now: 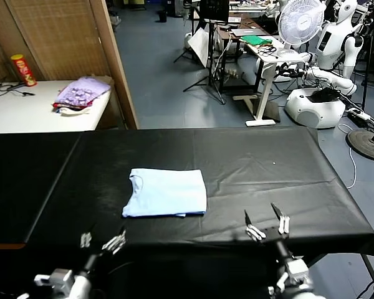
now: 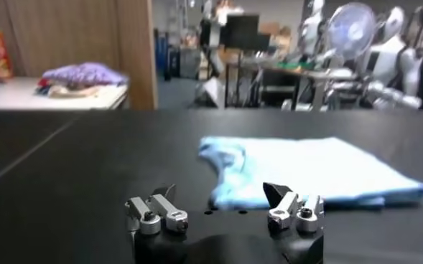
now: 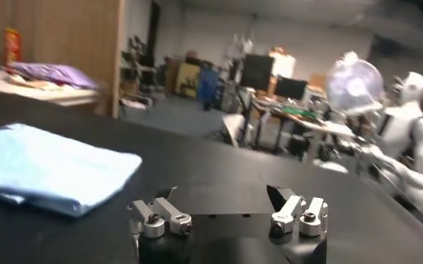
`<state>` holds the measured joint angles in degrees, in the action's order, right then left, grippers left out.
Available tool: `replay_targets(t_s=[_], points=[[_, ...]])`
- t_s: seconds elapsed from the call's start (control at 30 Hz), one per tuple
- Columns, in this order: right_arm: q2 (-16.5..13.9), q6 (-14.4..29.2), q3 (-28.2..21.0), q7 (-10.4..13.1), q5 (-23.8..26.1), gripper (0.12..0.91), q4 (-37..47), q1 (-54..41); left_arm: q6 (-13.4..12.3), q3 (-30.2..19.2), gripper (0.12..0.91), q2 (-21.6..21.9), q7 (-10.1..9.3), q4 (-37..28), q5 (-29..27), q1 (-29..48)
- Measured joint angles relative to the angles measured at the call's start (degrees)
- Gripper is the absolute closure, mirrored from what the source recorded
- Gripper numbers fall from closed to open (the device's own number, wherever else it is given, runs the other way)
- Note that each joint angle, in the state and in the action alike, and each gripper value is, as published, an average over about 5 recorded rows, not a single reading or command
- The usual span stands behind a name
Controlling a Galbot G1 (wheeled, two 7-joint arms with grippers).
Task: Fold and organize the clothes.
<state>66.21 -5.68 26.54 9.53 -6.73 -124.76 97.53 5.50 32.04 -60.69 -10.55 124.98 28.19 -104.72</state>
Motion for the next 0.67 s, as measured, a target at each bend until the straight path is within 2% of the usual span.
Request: replay_targets(t_s=[0.17, 0.27, 0.67], points=[[1.2, -2.9, 0.5, 3.2, -1.3, 0.227, -3.7, 5.9, 3.9, 3.9, 0.232, 0.1, -0.31, 3.3, 2.6, -6.1], [1.7, -4.7, 0.4, 4.1, -1.5, 0.227, -4.8, 8.3, 5.5, 5.4, 0.232, -0.2, -0.33, 5.2, 2.7, -8.8], [2.0, -6.0, 0.5, 4.2, -1.5, 0.227, -5.9, 10.9, 5.5, 6.7, 0.232, -0.5, -0.15, 7.0, 2.7, -12.0]])
